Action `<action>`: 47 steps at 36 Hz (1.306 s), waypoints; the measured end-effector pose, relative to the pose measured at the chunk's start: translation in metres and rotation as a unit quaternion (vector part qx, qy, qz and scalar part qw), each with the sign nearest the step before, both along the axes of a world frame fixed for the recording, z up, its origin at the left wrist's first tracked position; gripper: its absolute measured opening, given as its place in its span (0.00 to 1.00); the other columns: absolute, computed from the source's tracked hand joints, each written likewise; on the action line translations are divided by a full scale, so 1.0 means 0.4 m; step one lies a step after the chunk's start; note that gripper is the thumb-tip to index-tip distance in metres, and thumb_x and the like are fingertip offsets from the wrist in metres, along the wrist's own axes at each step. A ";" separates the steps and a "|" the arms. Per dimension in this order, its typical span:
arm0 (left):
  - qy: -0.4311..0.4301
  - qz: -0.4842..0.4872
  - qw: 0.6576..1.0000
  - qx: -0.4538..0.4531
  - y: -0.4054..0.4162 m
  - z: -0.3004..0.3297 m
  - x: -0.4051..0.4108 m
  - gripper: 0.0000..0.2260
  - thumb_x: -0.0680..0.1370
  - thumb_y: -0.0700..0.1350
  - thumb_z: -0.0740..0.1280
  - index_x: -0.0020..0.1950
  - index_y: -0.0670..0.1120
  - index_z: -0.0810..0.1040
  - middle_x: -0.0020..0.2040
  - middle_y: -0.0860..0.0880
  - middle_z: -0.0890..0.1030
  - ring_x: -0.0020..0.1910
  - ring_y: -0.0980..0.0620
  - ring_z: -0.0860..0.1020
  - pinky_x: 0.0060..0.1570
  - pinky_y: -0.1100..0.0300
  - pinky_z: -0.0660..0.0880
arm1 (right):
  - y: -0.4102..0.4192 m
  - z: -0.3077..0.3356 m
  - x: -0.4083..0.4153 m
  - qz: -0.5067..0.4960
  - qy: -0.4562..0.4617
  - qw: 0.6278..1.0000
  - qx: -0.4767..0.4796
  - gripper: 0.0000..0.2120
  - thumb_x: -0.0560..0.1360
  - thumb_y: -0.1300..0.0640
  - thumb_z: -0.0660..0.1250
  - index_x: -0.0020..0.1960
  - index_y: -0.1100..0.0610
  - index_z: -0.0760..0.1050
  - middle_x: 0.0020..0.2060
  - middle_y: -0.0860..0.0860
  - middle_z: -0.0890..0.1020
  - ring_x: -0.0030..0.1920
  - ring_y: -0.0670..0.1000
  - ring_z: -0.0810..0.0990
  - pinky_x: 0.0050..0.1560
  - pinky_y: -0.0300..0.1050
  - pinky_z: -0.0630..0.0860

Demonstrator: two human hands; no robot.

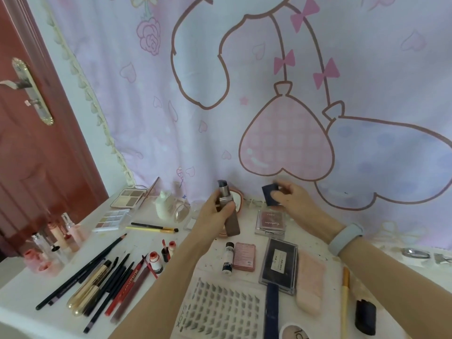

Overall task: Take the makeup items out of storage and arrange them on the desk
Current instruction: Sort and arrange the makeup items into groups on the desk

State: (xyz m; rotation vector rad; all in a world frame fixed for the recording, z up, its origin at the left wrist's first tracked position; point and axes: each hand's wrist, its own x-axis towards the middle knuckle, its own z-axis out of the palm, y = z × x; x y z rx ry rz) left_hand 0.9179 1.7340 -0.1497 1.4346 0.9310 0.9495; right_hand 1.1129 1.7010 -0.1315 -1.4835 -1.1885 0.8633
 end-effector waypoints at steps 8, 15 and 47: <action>0.106 0.072 0.989 0.074 0.042 -0.009 0.018 0.16 0.71 0.38 0.72 0.58 0.47 0.77 0.50 0.53 0.81 0.48 0.58 0.77 0.41 0.74 0.68 | 0.054 -0.081 -0.003 0.036 -0.143 0.989 0.006 0.16 0.74 0.59 0.68 0.58 0.52 0.67 0.51 0.47 0.75 0.50 0.45 0.75 0.47 0.33 0.69; 0.164 0.053 0.980 0.098 0.066 -0.021 0.026 0.18 0.70 0.38 0.73 0.60 0.45 0.78 0.53 0.49 0.82 0.51 0.54 0.78 0.51 0.65 0.72 | 0.102 -0.148 0.004 0.067 -0.324 0.943 -0.039 0.21 0.73 0.53 0.68 0.63 0.52 0.67 0.56 0.50 0.77 0.54 0.50 0.77 0.55 0.47 0.75; 0.267 0.007 0.952 0.150 0.127 -0.083 0.090 0.17 0.75 0.42 0.68 0.62 0.51 0.74 0.49 0.55 0.77 0.46 0.54 0.75 0.49 0.59 0.71 | 0.113 -0.129 0.039 0.148 -0.403 0.901 -0.057 0.18 0.72 0.55 0.66 0.61 0.54 0.71 0.52 0.50 0.78 0.47 0.47 0.75 0.46 0.38 0.73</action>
